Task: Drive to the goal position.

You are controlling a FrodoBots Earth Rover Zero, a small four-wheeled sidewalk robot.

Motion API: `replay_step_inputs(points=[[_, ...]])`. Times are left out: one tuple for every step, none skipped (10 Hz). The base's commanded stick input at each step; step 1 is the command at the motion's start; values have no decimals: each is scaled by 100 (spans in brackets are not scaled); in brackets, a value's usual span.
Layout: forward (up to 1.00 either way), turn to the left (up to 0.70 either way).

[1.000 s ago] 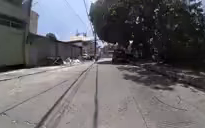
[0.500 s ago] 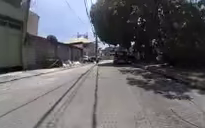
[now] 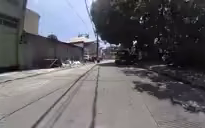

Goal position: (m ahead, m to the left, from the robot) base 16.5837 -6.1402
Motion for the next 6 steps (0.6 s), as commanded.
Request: replay_step_inputs(points=[[100,-1],[100,-1],[100,0],[100,0],[100,0],[100,0]])
